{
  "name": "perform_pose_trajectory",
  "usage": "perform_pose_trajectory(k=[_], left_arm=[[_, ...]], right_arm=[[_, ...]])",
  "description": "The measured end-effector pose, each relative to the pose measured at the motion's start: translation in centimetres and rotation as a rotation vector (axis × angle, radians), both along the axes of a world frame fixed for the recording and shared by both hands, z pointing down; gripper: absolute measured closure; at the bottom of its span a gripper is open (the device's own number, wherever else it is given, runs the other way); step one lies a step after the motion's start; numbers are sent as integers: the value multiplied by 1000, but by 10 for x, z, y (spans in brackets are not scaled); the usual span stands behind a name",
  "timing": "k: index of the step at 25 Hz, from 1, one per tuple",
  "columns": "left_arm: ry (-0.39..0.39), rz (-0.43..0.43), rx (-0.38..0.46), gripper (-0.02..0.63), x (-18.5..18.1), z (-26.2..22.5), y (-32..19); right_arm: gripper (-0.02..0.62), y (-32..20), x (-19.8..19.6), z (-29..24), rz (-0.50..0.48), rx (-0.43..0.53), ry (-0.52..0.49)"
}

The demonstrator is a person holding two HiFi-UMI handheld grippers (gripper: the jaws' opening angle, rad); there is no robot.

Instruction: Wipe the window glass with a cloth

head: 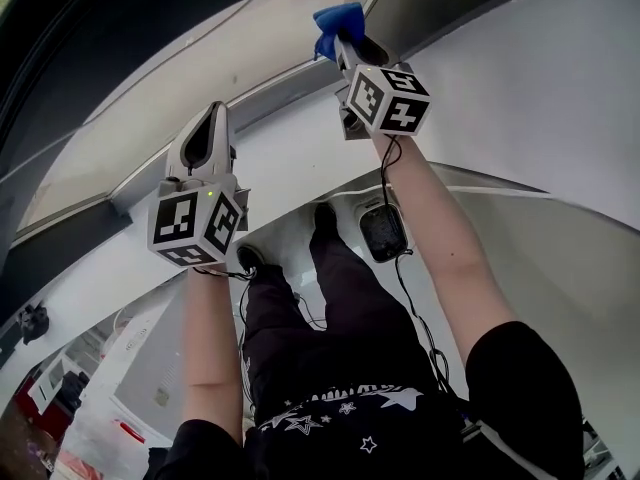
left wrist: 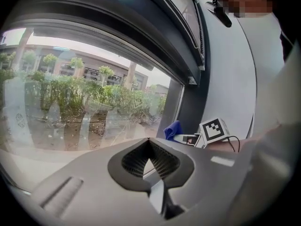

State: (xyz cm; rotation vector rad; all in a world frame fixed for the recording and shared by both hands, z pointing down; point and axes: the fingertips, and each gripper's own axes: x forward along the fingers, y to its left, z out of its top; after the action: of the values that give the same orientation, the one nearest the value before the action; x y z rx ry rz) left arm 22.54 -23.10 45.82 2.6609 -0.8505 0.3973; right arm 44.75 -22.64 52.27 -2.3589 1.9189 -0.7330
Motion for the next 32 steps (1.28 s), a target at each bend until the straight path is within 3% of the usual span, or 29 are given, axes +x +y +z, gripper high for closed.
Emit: perform_pose_trajectory(k=[9, 16, 20, 25, 32], left_arm=[[11, 15, -5, 598, 12, 1, 10], [15, -47, -24, 598, -33, 11, 11], [22, -105, -34, 598, -82, 18, 5], [6, -213, -32, 598, -161, 24, -4], [-13, -383, -54, 598, -302, 45, -6]], right_arm=[[522, 17, 14, 6, 50, -31, 7], [523, 18, -30, 13, -17, -63, 24], [523, 10, -90, 20, -89, -80, 19], [523, -10, -194, 32, -246, -109, 8], [522, -33, -377, 56, -510, -137, 13]])
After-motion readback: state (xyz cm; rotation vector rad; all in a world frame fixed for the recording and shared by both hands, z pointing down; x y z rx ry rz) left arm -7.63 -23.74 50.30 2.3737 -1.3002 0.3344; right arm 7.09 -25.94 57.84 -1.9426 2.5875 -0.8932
